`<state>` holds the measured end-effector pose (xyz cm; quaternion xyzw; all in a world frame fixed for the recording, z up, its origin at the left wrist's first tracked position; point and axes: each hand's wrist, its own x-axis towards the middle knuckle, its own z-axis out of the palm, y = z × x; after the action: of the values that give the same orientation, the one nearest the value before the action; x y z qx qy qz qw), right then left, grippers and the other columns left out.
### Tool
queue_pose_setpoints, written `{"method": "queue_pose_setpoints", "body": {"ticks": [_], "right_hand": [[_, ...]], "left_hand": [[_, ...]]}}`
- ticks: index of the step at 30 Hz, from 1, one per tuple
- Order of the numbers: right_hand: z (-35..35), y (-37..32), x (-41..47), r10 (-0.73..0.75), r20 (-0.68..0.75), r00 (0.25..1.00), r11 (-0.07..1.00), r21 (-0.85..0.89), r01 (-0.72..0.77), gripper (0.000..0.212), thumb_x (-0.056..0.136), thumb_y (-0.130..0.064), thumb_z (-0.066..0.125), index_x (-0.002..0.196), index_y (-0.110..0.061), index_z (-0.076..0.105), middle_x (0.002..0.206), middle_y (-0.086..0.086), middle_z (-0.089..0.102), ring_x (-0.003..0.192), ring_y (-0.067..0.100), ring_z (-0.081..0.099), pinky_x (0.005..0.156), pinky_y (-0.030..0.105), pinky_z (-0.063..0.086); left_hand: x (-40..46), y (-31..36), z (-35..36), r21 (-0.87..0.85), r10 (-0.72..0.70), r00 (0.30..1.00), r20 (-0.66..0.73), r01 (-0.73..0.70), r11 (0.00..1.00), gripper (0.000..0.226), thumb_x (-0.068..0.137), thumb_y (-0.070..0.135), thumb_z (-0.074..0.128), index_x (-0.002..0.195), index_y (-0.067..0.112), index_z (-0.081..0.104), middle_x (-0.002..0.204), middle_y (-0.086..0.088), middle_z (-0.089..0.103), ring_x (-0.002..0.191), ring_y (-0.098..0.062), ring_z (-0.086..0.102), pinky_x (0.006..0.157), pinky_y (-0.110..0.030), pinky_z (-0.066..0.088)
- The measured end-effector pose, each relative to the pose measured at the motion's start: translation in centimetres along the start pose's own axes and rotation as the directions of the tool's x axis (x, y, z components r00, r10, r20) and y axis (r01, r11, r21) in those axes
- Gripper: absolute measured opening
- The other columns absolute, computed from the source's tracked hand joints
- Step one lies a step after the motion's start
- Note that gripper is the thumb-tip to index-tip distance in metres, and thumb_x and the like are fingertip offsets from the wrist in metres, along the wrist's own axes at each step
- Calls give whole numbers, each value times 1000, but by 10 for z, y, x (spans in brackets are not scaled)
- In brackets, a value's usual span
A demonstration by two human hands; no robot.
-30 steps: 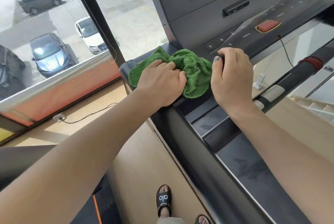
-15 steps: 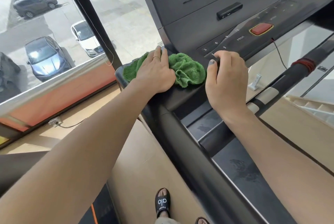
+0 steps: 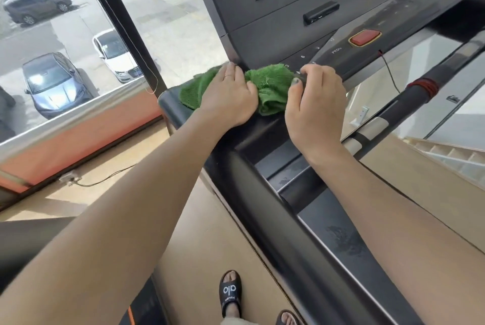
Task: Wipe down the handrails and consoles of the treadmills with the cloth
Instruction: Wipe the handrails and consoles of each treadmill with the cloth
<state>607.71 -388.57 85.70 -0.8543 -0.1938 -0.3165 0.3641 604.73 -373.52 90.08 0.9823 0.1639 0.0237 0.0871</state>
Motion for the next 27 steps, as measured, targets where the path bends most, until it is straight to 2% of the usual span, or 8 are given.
{"method": "queue_pose_setpoints", "body": {"ticks": [2, 5, 7, 12, 16, 21, 24, 27], "right_hand": [[-2, -2, -1, -12, -8, 1000, 1000, 15, 12, 29, 98, -22, 42, 114, -5, 61, 113, 12, 62, 104, 30, 57, 93, 41, 43], [-10, -2, 0, 44, -62, 997, 993, 109, -37, 29, 100, -22, 39, 109, -6, 61, 107, 8, 63, 97, 26, 57, 87, 37, 43], [-15, 3, 1, 75, -39, 996, 987, 144, -69, 30, 101, -25, 37, 106, -7, 60, 103, 6, 63, 93, 25, 56, 84, 39, 43], [-28, 35, -8, 31, 159, 987, 997, 63, -41, 36, 101, -33, 33, 97, -9, 59, 97, 7, 61, 89, 29, 56, 84, 44, 43], [-29, 38, -6, 115, 133, 984, 984, 119, -131, 27, 104, -29, 38, 88, -10, 49, 88, 1, 50, 79, 27, 50, 72, 38, 39], [-33, 36, -8, 139, 181, 974, 982, 105, -159, 34, 106, -29, 34, 76, -16, 42, 64, -9, 43, 63, 21, 45, 64, 34, 30], [-36, 33, -11, 184, 150, 971, 971, 129, -204, 34, 107, -29, 32, 77, -17, 45, 62, -12, 44, 57, 10, 44, 61, 33, 28], [-40, 37, -7, 288, 167, 943, 907, 269, -325, 40, 108, -31, 30, 82, -13, 54, 70, 0, 60, 63, 9, 50, 60, 30, 36]], "left_hand": [[-31, 11, 4, -9, 34, 998, 62, -33, 999, 57, 109, 26, 15, 158, -3, 11, 168, -16, 3, 156, -24, 2, 124, -33, 2], [-56, 11, 9, -44, 69, 998, 13, -69, 997, 51, 108, 35, 24, 150, 8, 35, 158, -13, 37, 143, -27, 36, 111, -37, 30], [-62, 10, 11, -15, 101, 995, -21, -101, 995, 42, 107, 36, 29, 135, 10, 46, 140, -12, 53, 131, -30, 47, 105, -39, 33], [-70, 13, 16, 69, 169, 976, -136, -161, 985, 38, 106, 32, 32, 125, 6, 52, 126, -15, 58, 118, -35, 53, 101, -42, 38], [-74, 18, 20, 44, 157, 956, -247, -150, 988, 28, 105, 32, 38, 110, 8, 51, 109, -12, 58, 102, -34, 56, 89, -41, 39], [-85, 25, 14, -36, 142, 936, -322, -162, 986, 22, 102, 30, 49, 108, 9, 53, 109, -6, 55, 101, -27, 53, 77, -35, 39], [-117, 54, 19, -88, 286, 925, -251, -316, 945, 22, 102, 36, 49, 98, 15, 56, 97, 5, 54, 96, -23, 56, 77, -40, 47], [-137, 72, 31, -56, 299, 948, -107, -306, 950, 27, 106, 42, 38, 98, 21, 53, 85, 7, 56, 85, -24, 58, 71, -41, 47]]}}
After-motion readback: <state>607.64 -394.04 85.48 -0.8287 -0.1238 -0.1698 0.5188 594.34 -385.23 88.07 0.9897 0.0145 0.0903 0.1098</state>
